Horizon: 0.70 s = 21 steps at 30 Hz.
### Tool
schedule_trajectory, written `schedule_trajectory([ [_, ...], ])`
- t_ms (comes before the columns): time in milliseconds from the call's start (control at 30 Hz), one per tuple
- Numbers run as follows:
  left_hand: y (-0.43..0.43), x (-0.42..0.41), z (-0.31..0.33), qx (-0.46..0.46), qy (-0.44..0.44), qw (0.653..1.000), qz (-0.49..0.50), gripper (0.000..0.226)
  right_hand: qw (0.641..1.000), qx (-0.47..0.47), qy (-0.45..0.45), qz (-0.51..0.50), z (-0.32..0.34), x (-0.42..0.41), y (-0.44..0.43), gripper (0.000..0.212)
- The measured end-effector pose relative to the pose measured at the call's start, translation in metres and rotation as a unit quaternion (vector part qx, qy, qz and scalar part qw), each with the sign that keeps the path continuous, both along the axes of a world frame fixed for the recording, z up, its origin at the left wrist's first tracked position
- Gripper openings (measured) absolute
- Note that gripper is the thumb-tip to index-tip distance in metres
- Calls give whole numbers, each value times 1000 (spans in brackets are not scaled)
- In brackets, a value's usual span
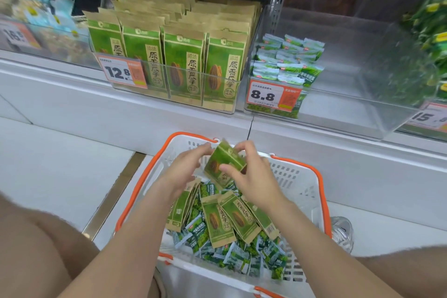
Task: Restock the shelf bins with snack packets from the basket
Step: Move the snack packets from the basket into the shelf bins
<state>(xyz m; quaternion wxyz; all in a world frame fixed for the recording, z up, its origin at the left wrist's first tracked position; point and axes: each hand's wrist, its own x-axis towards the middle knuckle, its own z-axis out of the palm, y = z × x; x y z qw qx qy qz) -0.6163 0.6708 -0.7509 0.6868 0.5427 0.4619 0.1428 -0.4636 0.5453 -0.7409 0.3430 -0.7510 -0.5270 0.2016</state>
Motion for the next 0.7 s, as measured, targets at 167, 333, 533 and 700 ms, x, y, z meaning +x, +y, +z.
schedule_trajectory([
  [167,-2,0,5,14,-134,989,-63,41,982,83,134,-105,13,26,11,18],
  [333,-5,3,13,10,-156,987,-42,44,972,109,179,-107,12,35,18,54],
  [533,0,11,48,78,-175,982,7,30,963,220,131,-90,52,16,23,27],
  [700,6,20,92,267,-189,936,129,27,936,334,-54,-101,113,5,27,19],
])
